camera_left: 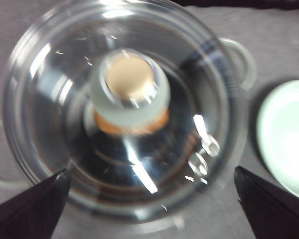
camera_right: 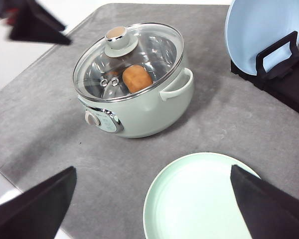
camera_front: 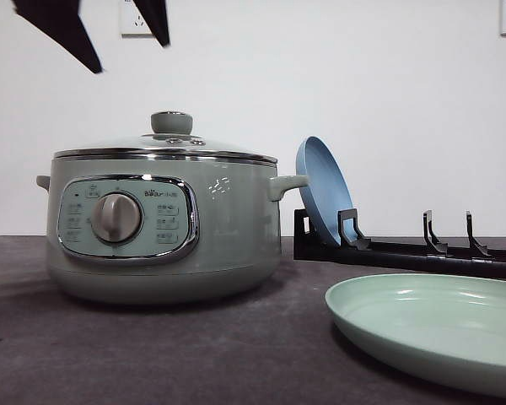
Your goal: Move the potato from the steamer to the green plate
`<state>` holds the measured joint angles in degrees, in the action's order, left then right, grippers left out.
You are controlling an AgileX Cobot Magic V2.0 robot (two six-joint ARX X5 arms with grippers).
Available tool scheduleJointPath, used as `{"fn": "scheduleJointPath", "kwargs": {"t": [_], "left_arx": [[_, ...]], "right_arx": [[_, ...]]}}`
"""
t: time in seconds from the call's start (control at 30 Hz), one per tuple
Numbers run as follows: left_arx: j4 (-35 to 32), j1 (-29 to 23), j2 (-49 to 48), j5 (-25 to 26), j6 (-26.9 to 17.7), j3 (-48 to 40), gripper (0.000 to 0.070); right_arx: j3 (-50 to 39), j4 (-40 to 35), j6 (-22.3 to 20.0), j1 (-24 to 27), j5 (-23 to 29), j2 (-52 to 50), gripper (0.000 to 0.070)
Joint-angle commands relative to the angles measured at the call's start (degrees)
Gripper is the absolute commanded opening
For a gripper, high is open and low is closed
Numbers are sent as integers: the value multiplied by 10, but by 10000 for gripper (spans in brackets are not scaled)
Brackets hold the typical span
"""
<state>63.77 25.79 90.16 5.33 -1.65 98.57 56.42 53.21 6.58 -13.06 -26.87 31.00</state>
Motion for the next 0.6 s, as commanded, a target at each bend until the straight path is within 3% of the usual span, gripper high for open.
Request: {"fn": "scheduleJointPath", "kwargs": {"t": [0.0, 0.23, 0.57], "left_arx": [[1, 4, 39, -8, -6, 41, 660], [-18, 4, 131, -9, -25, 118, 660], [-27, 4, 183, -11, -43, 127, 657]], "right_arx": [[9, -4, 9, -1, -1, 3, 625], [9, -4, 9, -1, -1, 3, 625], [9, -4, 9, -1, -1, 3, 625]]}}
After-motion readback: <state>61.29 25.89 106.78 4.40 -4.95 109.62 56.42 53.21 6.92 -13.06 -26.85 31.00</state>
